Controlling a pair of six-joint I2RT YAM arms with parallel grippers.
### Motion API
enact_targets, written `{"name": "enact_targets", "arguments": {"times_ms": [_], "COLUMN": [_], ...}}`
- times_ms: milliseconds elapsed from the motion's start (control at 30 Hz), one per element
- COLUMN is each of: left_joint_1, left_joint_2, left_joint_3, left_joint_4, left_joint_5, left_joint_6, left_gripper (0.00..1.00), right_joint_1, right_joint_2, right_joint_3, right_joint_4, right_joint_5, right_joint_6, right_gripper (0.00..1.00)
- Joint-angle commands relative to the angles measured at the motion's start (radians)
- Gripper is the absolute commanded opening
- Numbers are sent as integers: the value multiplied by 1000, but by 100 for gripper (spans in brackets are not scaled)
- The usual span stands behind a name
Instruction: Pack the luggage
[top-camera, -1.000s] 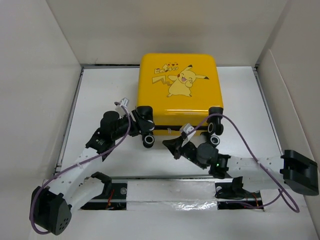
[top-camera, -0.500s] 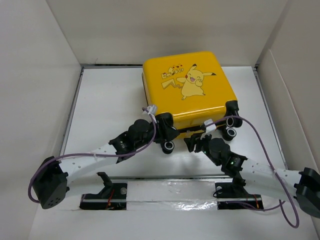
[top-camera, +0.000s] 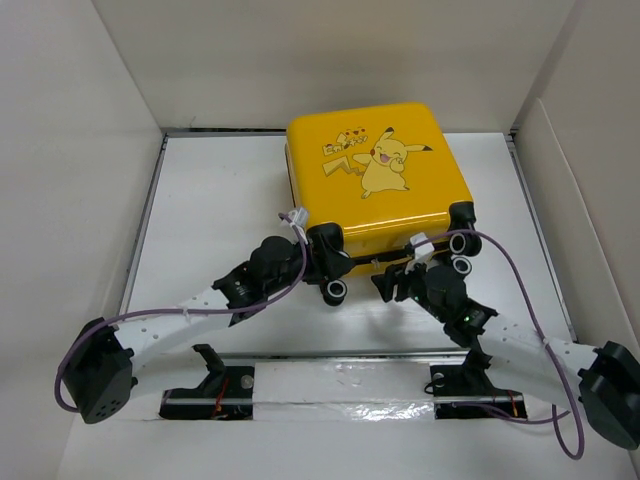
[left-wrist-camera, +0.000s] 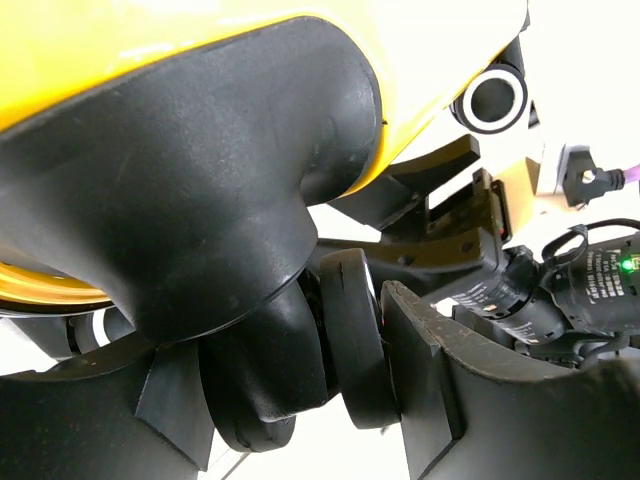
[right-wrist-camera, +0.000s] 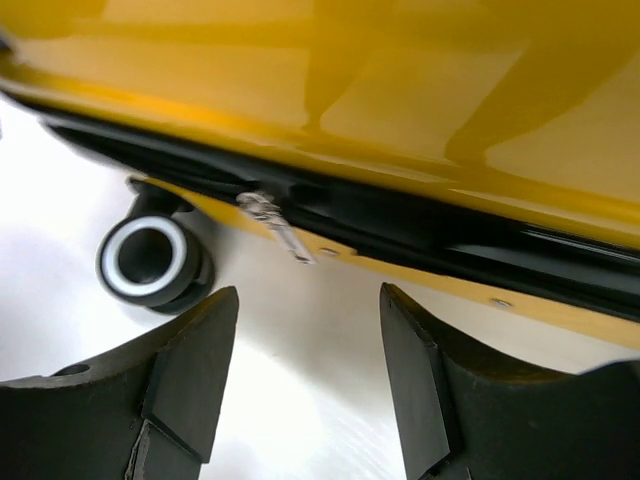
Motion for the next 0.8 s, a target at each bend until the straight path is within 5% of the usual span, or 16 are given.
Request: {"name": "enact_targets", "arguments": {"times_ms": [0,367,600,767], "left_joint_1": [6,6,6,6], "left_joint_2": [-30,-21,-14,-27], "left_joint_3": [29,18,6,17], "left_joint_4": [266,289,309,283], "left_joint_5": [71,123,147,140], "left_joint_6": [151,127,101,104], "left_gripper": [0,0,0,0], "right_joint_1": [11,11,45,104], "right_joint_2": [30,205,250,191], "right_joint_3": [29,64,63,49], "right_joint_4": [131,344,541,527], "right_joint_5": [-78,89,133,176], "right_joint_6": [-49,-23,-15,-17], "right_gripper": [64,60,13,0]}}
